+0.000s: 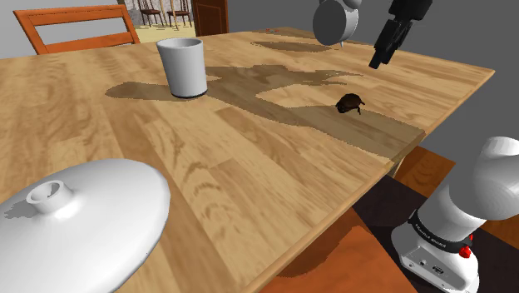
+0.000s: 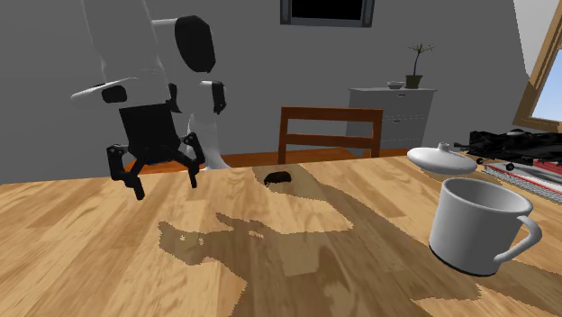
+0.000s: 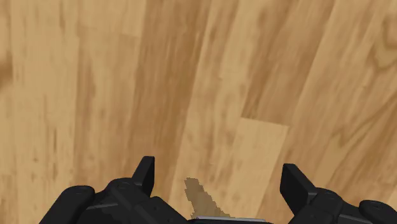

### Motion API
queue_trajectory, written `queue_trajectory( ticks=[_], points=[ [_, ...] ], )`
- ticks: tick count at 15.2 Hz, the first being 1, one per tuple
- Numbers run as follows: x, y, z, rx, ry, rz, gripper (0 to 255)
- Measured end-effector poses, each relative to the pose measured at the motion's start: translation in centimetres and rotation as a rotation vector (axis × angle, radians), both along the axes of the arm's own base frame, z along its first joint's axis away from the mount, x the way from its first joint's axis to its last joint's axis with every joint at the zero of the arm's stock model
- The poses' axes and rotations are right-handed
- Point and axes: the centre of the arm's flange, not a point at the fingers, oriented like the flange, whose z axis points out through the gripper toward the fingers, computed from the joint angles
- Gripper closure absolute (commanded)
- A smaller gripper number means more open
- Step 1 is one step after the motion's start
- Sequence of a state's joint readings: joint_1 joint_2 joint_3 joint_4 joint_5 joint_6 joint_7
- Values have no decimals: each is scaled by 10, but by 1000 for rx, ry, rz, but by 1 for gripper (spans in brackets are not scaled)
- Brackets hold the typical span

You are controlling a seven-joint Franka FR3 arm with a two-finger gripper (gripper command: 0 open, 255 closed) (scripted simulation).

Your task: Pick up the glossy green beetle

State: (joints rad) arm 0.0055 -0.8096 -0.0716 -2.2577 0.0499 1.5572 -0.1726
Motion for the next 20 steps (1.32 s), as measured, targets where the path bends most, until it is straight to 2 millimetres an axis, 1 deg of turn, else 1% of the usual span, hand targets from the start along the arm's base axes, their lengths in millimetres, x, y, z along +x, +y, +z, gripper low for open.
queue_trajectory(
  ticks=[1, 3, 8, 9, 10, 11, 13, 14, 16, 17, 18, 19, 20],
  points=[
    [0, 0, 0, 0, 0, 0, 0],
    [-6, 16, 2, -6, 4, -2, 0],
    [-16, 81, 9, -30, 17, -14, 0],
    [-17, 94, 6, -35, 20, -16, 0],
    [-20, 110, 9, -40, 23, -18, 0],
    [-24, 124, 7, -45, 26, -21, 0],
    [-29, 150, 13, -55, 32, -26, 0],
    [-30, 164, 12, -59, 35, -29, 0],
    [-36, 191, 15, -69, 40, -34, 0],
    [-39, 203, 12, -74, 43, -37, 0],
    [-44, 217, 14, -80, 46, -39, 0],
    [-43, 227, 13, -83, 48, -41, 0],
    [-44, 232, 12, -85, 50, -42, 0]
  ],
)
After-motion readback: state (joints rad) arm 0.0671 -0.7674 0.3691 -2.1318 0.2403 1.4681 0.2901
